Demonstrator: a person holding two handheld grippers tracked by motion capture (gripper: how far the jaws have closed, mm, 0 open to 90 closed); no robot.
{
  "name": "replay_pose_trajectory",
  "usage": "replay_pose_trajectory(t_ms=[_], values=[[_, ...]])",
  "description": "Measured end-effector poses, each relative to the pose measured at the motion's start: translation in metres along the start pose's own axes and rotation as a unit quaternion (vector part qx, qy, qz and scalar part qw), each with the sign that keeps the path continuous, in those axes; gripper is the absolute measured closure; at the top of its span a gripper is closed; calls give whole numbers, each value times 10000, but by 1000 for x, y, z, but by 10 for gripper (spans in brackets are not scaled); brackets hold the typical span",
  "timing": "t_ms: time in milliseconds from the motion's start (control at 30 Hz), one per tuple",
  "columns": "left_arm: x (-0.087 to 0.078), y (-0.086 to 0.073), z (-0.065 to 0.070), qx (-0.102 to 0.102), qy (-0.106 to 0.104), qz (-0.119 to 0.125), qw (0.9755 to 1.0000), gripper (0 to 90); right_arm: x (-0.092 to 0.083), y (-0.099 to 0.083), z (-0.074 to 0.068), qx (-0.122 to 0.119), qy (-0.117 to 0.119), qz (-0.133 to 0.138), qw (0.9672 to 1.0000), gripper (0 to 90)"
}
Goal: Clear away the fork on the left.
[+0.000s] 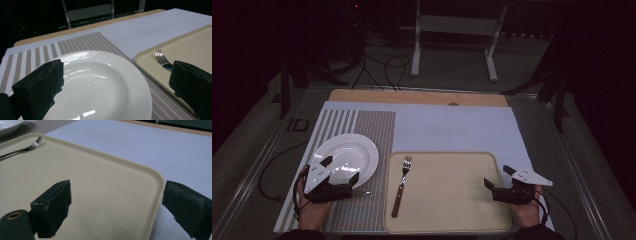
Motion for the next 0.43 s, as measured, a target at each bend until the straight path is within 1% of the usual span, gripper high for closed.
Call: replay_pose_trajectory(t_ms=[33,133,167,200,300,400,433], values=[[-2,-3,-2,-2,31,-23,10000,0,-2,1,0,-5,3,26,10000,85],[-3,-5,-4,21,32,-36,10000,0,-3,2,1,0,-7,66,10000,85],[-3,-7,-5,12,36,-47,10000,0,-4,2,1,-10,-21,79,10000,85],[-2,-9,-8,38,84,-94,9999,0,-4,2,2,-18,-33,77,10000,85],[0,-11,-9,79,96,-113,9999,0,-4,2,2,-15,-35,80,10000,85],[1,-13,-13,47,111,-149,9998,0,-4,2,3,-36,-42,46,10000,85],[2,-13,-13,30,110,-156,9998,0,-3,0,3,-77,-67,-33,9999,85]])
Point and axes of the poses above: each handheld gripper's, and its own axes: x roughly forward along the jaws, y roughly out of its top, z roughly to its right, the point moved 8 cm from there along x, roughly forward along the jaws, and after that the axes turned 12 degrees about y, right-handed, at the moved point
